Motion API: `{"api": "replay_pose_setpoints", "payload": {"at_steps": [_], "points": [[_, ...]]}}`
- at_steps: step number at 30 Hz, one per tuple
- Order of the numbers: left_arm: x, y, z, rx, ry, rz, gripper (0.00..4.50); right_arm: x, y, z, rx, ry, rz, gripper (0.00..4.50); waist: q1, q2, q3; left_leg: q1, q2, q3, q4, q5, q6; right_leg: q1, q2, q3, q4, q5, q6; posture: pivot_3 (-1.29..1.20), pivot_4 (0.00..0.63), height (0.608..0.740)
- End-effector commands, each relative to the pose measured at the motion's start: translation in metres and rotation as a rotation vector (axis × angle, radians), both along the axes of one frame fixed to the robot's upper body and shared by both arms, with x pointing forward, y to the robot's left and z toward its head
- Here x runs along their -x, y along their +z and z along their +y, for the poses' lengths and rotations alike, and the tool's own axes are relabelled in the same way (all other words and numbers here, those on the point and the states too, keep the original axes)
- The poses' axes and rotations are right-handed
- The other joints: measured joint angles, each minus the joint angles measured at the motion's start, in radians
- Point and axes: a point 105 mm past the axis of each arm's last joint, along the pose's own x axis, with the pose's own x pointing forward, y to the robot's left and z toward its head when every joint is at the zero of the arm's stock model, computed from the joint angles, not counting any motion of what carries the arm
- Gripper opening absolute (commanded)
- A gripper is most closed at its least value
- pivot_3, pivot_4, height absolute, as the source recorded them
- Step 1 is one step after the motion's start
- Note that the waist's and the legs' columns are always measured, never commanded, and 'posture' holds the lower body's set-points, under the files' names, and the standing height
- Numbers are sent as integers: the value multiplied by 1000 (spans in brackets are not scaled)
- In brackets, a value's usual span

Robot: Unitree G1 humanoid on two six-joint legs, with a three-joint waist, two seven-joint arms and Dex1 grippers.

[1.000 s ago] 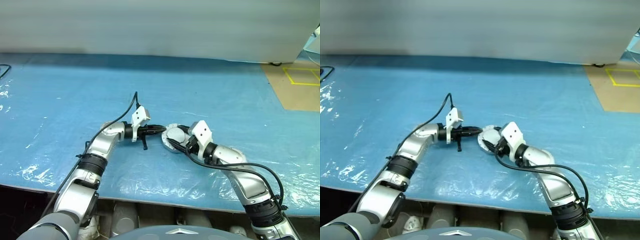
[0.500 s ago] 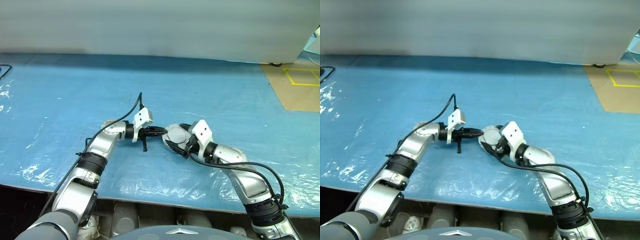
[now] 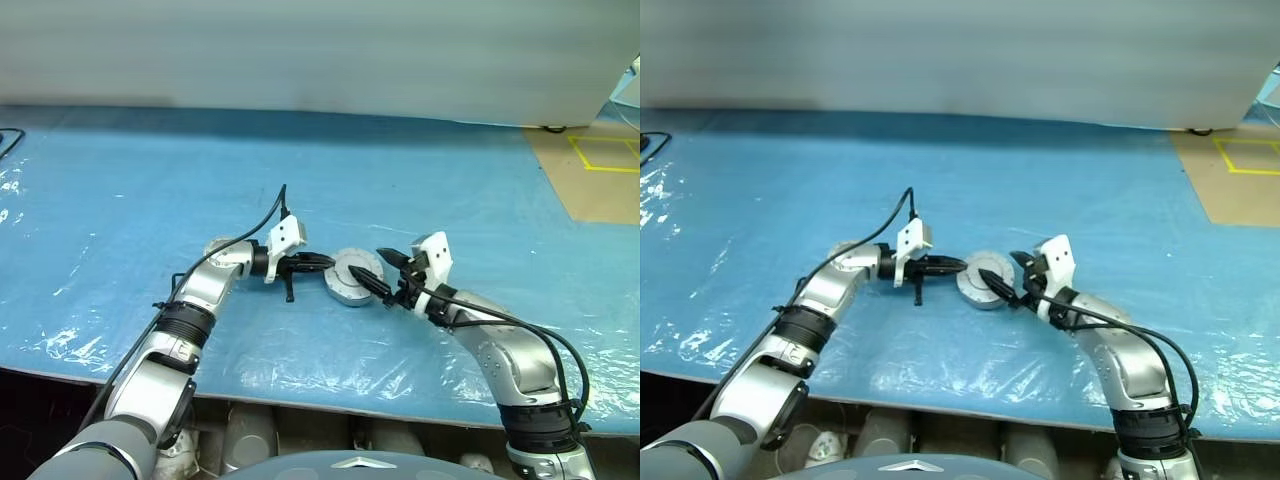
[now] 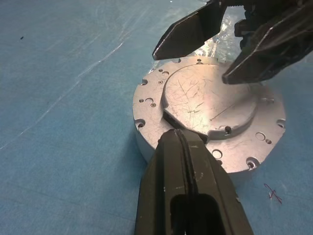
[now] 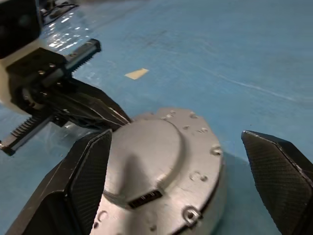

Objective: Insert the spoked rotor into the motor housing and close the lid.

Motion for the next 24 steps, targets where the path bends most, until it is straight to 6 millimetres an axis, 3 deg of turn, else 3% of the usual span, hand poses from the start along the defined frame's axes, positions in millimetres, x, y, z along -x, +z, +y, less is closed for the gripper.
{"api": "replay_pose_setpoints", "payload": {"at_steps": [1, 6, 12, 17, 20, 24], "points": [[7, -18, -3, -67, -31, 40, 0, 7, 5, -8, -37, -13, 34, 4454, 0, 0, 0, 0, 0, 0, 0, 0, 0, 0, 0, 0, 0, 0, 0, 0, 150, 740], [7, -19, -3, -66, -33, 33, 0, 22, -8, -13, -134, -5, 215, 4454, 1, 0, 0, 0, 0, 0, 0, 0, 0, 0, 0, 0, 0, 0, 0, 0, 150, 740], [7, -19, -4, -65, -35, 26, 0, 36, -1, -2, -346, 61, 356, 4454, 2, 1, 0, 0, 0, 0, -1, 0, 0, 0, 0, 0, -1, 0, 0, 0, 150, 740], [7, -21, -4, -67, -31, 19, 0, 24, 0, -4, -465, -25, 375, 4454, 2, 1, 0, 0, 0, 0, -1, 0, 0, 0, -1, 0, -1, 0, 0, 0, 150, 740], [6, -20, -3, -67, -27, 14, 0, 16, -5, -10, -475, -94, 380, 3836, 2, 1, 0, 0, 0, 0, -1, 0, 0, -1, -1, 0, -1, 0, 0, 0, 150, 740], [5, -20, -2, -70, -22, 9, 0, 17, -2, -10, -505, -79, 378, 2424, 2, 1, 0, -1, 0, 0, -2, 0, 0, -2, -3, 0, -1, -1, 1, 0, 150, 740]]}}
